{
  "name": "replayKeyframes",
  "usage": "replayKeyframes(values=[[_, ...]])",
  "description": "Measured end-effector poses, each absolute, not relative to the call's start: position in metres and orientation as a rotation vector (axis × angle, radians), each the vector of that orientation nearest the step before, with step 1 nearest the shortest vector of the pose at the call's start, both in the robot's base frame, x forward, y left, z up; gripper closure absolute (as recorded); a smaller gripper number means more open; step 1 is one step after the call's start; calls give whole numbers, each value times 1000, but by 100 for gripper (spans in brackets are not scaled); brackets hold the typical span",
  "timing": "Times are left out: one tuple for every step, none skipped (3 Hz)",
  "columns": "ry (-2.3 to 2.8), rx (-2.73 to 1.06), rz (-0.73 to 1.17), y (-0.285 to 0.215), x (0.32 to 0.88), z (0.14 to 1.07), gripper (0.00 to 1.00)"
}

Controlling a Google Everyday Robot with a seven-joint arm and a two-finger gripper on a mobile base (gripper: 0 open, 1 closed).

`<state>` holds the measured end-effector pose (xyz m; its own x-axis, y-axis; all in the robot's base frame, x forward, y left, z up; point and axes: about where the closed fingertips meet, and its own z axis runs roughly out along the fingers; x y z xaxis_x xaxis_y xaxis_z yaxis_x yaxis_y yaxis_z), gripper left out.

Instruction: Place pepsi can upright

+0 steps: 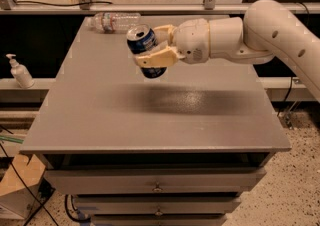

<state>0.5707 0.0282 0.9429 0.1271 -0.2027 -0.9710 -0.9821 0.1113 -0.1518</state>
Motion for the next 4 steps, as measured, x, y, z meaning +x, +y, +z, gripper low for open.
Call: replayKeyframes(values=[[1331, -1224, 1000, 25, 574, 926, 59], [1328, -1170, 1026, 24, 575, 917, 37], [1267, -1153, 999, 24, 571, 916, 13], [1201, -1159, 962, 26, 563, 917, 0]])
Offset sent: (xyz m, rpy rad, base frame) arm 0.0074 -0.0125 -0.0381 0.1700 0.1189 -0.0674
